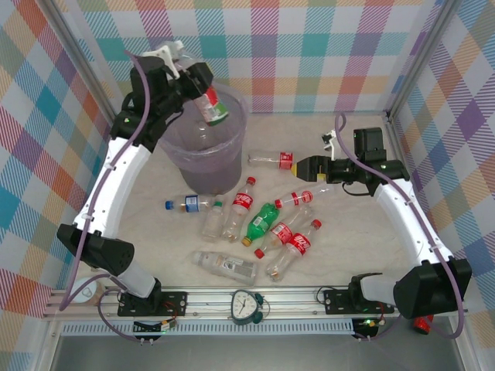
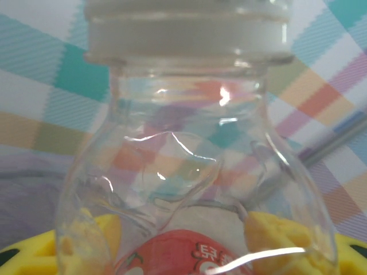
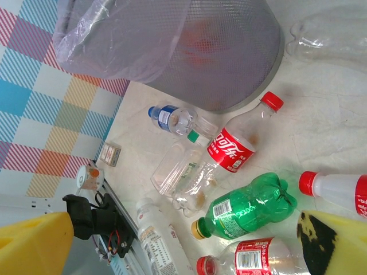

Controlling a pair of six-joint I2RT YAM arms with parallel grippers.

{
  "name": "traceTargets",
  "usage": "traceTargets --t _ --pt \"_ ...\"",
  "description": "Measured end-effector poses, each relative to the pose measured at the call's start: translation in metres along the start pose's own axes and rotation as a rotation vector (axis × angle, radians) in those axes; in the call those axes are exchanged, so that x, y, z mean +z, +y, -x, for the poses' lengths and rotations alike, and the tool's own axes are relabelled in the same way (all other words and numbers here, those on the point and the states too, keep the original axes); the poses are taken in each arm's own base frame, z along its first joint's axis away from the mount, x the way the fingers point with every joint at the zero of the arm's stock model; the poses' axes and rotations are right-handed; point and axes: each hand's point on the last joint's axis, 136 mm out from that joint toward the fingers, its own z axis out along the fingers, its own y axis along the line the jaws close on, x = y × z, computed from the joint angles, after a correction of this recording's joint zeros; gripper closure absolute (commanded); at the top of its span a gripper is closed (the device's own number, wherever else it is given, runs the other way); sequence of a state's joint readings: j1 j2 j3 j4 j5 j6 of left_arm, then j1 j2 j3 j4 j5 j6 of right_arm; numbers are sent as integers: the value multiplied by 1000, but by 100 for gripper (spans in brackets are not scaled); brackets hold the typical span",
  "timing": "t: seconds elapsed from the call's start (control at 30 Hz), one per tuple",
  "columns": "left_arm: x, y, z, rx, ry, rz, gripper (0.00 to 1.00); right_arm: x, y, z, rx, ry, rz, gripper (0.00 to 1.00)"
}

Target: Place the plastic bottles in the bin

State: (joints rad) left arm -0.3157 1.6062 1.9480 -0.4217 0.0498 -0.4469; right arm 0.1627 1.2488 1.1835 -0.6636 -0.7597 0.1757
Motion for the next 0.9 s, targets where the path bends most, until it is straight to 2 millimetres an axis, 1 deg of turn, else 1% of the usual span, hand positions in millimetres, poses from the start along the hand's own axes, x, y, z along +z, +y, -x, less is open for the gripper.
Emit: traceTargets --t 0.07,0.13,0.17,0.23,0.43,0.57,0.67,0.77,0.83,0.9 --pt "0 10 10 48 -13 56 100 0 0 -1 3 2 -2 1" --pt "6 13 17 100 -17 91 100 0 -1 -1 4 3 -6 1" --pt "11 15 17 127 -13 108 100 0 -2 -1 6 3 -10 1" --pt "21 23 12 171 12 143 100 0 -4 -1 8 1 -24 1" --pt "58 65 -36 262 163 255 100 0 -14 -9 19 3 -70 1" --pt "73 85 -62 305 241 299 100 -2 -16 -9 19 -1 -91 1" --pt "77 95 -77 324 288 319 100 -2 -19 -11 25 2 -106 1" --pt "80 107 -97 353 337 336 100 -2 -21 -12 31 6 -118 1" --pt "83 118 -115 373 376 350 100 -2 -22 -13 32 6 -123 0" --pt "85 133 -140 387 433 366 100 -2 -24 -13 33 7 -129 0"
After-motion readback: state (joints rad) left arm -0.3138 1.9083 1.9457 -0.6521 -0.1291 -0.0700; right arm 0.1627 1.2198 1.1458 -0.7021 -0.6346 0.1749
